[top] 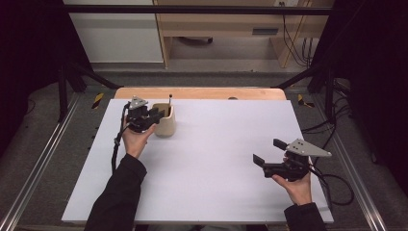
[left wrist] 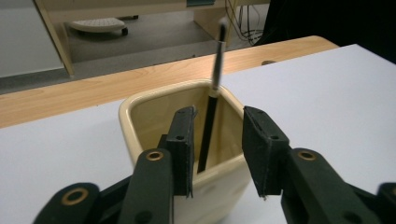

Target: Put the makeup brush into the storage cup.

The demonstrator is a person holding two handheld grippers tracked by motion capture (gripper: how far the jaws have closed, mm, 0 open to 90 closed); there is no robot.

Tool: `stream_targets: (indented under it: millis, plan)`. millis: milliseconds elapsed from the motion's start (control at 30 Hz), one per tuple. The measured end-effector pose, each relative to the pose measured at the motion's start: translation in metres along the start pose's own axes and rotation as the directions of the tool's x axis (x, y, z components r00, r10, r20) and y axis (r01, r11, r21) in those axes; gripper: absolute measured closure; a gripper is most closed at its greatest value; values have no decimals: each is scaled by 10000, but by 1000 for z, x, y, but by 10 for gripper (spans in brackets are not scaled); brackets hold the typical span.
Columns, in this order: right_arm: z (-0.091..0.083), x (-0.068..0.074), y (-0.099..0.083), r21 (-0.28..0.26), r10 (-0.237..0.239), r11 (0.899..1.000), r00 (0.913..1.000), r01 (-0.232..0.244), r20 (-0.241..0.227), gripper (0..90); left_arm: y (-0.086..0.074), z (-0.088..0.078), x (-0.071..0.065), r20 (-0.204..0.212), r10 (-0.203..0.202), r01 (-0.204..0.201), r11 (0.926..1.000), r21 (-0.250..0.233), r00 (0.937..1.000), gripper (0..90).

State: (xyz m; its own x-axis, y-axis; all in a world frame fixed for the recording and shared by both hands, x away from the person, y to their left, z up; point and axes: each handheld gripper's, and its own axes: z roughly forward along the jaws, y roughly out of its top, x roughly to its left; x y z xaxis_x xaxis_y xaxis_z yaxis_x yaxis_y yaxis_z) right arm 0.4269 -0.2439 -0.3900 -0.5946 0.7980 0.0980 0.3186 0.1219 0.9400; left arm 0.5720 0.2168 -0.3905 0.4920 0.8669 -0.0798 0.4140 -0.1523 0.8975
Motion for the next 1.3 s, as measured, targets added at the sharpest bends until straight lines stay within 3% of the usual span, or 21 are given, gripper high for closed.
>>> stream_targets:
  millis: [267, 600, 767, 1000, 1300]
  plan:
    - [1, 1, 0, 3, -76, 10000, 9999, 76, 70, 40, -8, -31, 0, 406, -83, 95, 9996, -284, 9991, 556]
    - [-1, 2, 1, -117, -9, 9999, 10000, 9, 49, 41, -16, -57, -14, 1007, 190, -129, 9981, -603, 9947, 441]
    - [-2, 2, 1, -119, -21, 9999, 10000, 22, 60, 41, -22, -67, -21, 840, 528, -473, 9967, -663, 9951, 390]
    - [-2, 2, 0, -115, -24, 9999, 10000, 25, 75, 41, -35, -77, -28, 998, 837, -777, 9950, -625, 9915, 340]
    - [-4, 2, 1, -125, -2, 9999, 10000, 3, 88, 38, -47, -91, -38, 1284, 985, -880, 9925, -849, 9868, 216]
